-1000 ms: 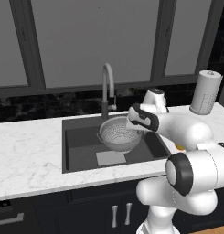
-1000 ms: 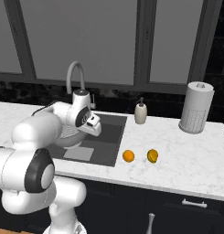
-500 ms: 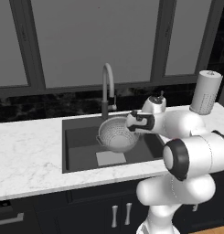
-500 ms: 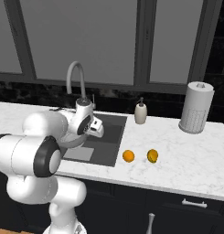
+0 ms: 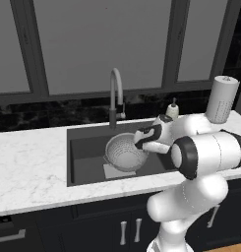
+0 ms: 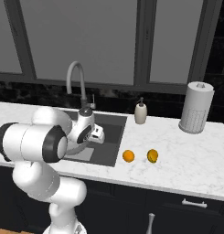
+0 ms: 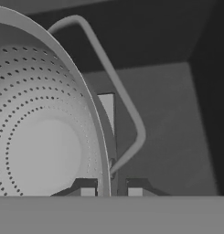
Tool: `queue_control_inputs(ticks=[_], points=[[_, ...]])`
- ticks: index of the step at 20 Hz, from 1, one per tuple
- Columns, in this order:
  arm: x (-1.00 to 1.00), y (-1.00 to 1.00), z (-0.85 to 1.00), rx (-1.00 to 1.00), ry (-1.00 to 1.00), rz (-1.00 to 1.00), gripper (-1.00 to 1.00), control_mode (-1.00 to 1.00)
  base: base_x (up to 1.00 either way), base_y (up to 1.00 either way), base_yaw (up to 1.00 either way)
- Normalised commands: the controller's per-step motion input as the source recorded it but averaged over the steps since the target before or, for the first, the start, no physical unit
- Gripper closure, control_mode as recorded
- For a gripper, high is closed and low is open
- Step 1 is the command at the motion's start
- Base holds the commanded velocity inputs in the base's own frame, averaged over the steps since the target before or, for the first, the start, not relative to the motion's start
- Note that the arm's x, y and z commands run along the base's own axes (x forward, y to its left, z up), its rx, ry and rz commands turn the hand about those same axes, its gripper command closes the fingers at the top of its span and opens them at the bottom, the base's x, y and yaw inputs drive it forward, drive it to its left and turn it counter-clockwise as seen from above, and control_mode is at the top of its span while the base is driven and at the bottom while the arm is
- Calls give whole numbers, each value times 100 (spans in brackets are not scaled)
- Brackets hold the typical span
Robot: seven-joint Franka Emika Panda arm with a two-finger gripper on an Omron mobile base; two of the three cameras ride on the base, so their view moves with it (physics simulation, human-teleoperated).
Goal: Put the colander in the sink, put the mango, orange in the colander, and turn on the sink faucet and pour water over the colander.
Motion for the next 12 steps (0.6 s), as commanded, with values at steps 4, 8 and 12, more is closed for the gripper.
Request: queue_control_inputs(ticks=[4,8,12], points=[[30,0,-32,0,0,1,100,-100,0,0,0],[32,0,-23,0,2,0,100,-100,0,0,0],[37,0,-30,0,1,0,100,-100,0,0,0]])
